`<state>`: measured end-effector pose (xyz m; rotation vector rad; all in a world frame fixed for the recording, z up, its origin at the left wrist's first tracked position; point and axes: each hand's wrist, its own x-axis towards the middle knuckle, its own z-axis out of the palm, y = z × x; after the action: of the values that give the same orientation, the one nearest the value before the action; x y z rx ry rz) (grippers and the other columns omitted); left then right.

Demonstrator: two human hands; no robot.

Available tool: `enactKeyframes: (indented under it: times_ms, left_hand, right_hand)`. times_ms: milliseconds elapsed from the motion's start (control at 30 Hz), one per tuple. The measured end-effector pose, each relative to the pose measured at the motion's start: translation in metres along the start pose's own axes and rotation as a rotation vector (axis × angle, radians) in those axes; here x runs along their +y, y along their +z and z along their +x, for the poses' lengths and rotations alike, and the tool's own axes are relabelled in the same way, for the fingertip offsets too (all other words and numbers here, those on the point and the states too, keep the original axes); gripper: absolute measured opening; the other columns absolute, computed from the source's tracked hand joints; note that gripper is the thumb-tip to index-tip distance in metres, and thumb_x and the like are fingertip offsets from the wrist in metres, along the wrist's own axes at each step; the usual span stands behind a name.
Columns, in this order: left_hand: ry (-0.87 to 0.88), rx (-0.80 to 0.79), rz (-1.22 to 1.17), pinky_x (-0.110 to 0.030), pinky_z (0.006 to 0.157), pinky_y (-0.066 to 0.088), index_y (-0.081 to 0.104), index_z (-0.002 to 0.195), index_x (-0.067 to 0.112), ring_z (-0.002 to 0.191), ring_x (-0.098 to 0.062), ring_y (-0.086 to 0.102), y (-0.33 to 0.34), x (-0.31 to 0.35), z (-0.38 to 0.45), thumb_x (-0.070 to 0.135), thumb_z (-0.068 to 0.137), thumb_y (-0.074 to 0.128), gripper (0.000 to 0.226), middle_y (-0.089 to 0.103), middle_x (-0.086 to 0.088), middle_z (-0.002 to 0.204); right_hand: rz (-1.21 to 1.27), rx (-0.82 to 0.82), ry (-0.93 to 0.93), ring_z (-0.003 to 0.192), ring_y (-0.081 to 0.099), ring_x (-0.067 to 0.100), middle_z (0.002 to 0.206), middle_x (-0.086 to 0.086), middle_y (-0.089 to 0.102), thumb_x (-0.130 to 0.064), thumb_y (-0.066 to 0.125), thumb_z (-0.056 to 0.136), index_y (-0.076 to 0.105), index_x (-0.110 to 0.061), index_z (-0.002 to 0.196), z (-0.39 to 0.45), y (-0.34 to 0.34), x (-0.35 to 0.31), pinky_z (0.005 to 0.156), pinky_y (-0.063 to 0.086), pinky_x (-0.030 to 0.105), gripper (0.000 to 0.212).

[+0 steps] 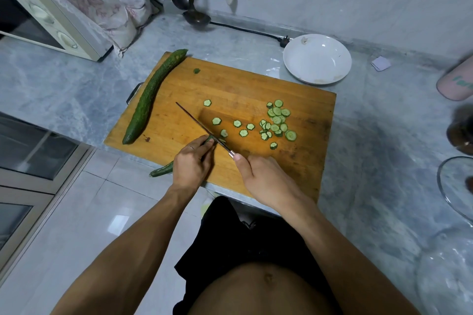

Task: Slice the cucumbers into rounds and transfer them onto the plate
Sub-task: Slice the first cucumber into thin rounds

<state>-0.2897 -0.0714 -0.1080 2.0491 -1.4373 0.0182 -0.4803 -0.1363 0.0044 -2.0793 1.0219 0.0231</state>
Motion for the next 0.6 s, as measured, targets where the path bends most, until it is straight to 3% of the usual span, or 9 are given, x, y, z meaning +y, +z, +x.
enactKeyframes:
  times_ms: [200,500,600]
  left_hand:
    - [0.013,-0.008,0.016,-0.028,0.068,0.053,0.077,0.096,0.008,0.090,-0.028,0.070,0.000,-0.001,0.000,0.018,0.086,0.058,0.024,0.072,-0.008,0.110]
    - [-0.006,-0.014,0.002,-0.032,0.069,0.056,0.077,0.096,0.008,0.091,-0.029,0.071,0.004,-0.002,-0.002,0.025,0.087,0.052,0.032,0.072,-0.010,0.111]
    - [-0.017,-0.013,0.003,-0.034,0.069,0.057,0.077,0.097,0.007,0.091,-0.029,0.071,0.001,0.000,0.000,0.024,0.087,0.053,0.031,0.072,-0.011,0.112]
  right_hand:
    - [-0.036,0.005,-0.015,0.072,0.058,0.030,0.071,0.007,0.055,-0.051,0.023,0.104,0.045,-0.016,0.068,-0.004,0.001,-0.007,0.062,0.045,0.038,0.055]
    - [-0.016,0.010,0.053,0.070,0.048,0.031,0.065,0.002,0.042,-0.049,0.023,0.105,0.051,-0.010,0.081,0.017,0.021,-0.014,0.061,0.036,0.035,0.054]
    - [0.010,0.033,0.047,0.072,0.052,0.033,0.068,0.004,0.045,-0.049,0.024,0.105,0.051,-0.011,0.081,0.015,0.024,-0.012,0.061,0.036,0.034,0.052]
